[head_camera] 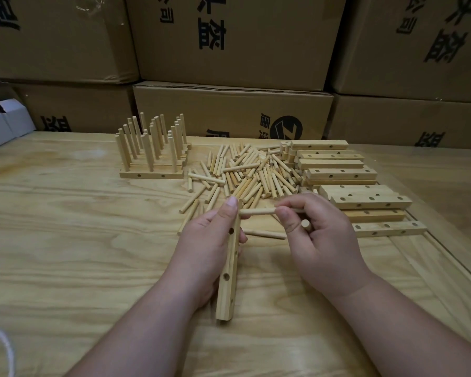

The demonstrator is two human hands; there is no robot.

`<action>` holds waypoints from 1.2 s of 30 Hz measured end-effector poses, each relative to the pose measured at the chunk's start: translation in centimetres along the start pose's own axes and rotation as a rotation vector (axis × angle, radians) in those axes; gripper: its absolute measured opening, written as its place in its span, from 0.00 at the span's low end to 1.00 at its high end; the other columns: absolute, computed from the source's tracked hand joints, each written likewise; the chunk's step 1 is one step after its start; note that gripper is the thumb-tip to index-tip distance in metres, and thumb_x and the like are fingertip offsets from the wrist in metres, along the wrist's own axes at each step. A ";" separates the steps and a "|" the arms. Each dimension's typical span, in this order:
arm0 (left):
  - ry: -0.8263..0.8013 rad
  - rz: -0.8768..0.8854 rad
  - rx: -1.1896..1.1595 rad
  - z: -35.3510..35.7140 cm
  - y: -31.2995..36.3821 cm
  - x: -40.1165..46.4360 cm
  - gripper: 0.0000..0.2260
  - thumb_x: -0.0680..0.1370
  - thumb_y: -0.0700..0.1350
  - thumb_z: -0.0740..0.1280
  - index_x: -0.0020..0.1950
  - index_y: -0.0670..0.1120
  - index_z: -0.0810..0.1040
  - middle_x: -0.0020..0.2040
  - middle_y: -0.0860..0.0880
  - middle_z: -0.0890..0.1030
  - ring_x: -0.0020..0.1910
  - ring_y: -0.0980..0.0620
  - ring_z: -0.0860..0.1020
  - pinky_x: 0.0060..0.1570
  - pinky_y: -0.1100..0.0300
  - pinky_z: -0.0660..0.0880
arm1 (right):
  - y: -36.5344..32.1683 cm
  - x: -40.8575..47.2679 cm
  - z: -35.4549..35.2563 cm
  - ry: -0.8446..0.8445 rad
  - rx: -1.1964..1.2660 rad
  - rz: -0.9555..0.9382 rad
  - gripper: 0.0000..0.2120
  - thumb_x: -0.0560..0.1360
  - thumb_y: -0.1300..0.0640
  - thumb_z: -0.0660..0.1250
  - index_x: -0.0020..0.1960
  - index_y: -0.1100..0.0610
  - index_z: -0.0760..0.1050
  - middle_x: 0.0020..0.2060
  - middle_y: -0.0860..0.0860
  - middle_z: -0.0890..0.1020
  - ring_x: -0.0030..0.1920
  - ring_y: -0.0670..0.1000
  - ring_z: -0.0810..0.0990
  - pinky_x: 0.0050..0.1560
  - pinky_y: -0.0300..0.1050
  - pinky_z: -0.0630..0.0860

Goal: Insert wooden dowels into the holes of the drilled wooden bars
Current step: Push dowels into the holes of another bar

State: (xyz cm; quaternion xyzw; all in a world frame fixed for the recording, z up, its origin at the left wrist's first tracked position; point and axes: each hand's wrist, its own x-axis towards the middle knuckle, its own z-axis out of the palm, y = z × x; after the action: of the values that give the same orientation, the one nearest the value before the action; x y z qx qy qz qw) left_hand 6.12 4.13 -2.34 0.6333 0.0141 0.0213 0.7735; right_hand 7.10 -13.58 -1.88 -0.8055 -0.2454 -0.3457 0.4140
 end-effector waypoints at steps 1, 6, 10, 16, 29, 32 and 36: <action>0.000 0.000 0.008 0.0 0.0 0.0 0.22 0.71 0.68 0.67 0.47 0.53 0.87 0.33 0.49 0.81 0.31 0.56 0.77 0.32 0.62 0.74 | 0.0 0.0 -0.1 -0.007 0.000 0.009 0.05 0.79 0.58 0.67 0.49 0.57 0.82 0.40 0.47 0.81 0.44 0.43 0.77 0.43 0.30 0.70; 0.011 -0.013 0.005 0.1 0.1 -0.1 0.20 0.70 0.68 0.67 0.45 0.53 0.87 0.33 0.49 0.81 0.30 0.56 0.77 0.32 0.62 0.74 | -0.1 0.0 -0.2 -0.019 -0.021 0.022 0.06 0.78 0.56 0.68 0.48 0.56 0.82 0.39 0.43 0.81 0.42 0.42 0.77 0.40 0.29 0.69; 0.017 -0.016 -0.011 0.1 0.2 -0.1 0.18 0.71 0.67 0.67 0.42 0.55 0.87 0.33 0.49 0.81 0.29 0.56 0.77 0.31 0.62 0.74 | -0.4 0.1 -0.2 -0.022 -0.037 0.000 0.09 0.79 0.50 0.67 0.48 0.55 0.83 0.37 0.38 0.79 0.39 0.39 0.76 0.39 0.27 0.68; 0.012 -0.015 -0.006 0.1 0.2 -0.1 0.16 0.70 0.68 0.67 0.41 0.57 0.87 0.33 0.49 0.81 0.30 0.56 0.77 0.30 0.62 0.74 | -0.2 0.2 -0.3 -0.029 -0.088 0.013 0.12 0.79 0.48 0.66 0.45 0.54 0.82 0.32 0.33 0.73 0.35 0.36 0.73 0.36 0.28 0.65; 0.000 -0.021 0.015 -0.2 0.3 -0.1 0.16 0.77 0.64 0.65 0.43 0.57 0.87 0.34 0.49 0.81 0.30 0.56 0.77 0.30 0.64 0.74 | -0.3 0.2 -0.3 -0.077 -0.153 0.047 0.20 0.80 0.44 0.59 0.38 0.56 0.77 0.28 0.44 0.73 0.33 0.46 0.73 0.32 0.36 0.64; -0.024 -0.018 -0.009 -0.2 0.2 0.0 0.21 0.81 0.64 0.59 0.51 0.54 0.87 0.36 0.49 0.80 0.32 0.54 0.76 0.35 0.58 0.75 | -0.3 -0.1 0.1 -0.023 -0.095 0.050 0.17 0.80 0.45 0.60 0.42 0.54 0.78 0.29 0.41 0.73 0.33 0.45 0.74 0.31 0.37 0.66; -0.039 -0.054 -0.053 0.1 0.1 0.0 0.21 0.79 0.63 0.63 0.50 0.50 0.88 0.37 0.50 0.80 0.35 0.55 0.78 0.36 0.61 0.76 | 0.0 -0.1 0.4 0.089 0.020 0.117 0.05 0.79 0.43 0.63 0.50 0.42 0.74 0.34 0.45 0.76 0.33 0.46 0.75 0.29 0.32 0.68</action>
State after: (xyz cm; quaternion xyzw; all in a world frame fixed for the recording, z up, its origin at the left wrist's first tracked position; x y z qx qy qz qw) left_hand 6.11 4.04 -2.20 0.6121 0.0156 -0.0117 0.7905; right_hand 7.16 -13.29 -2.08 -0.7980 -0.1827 -0.3541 0.4521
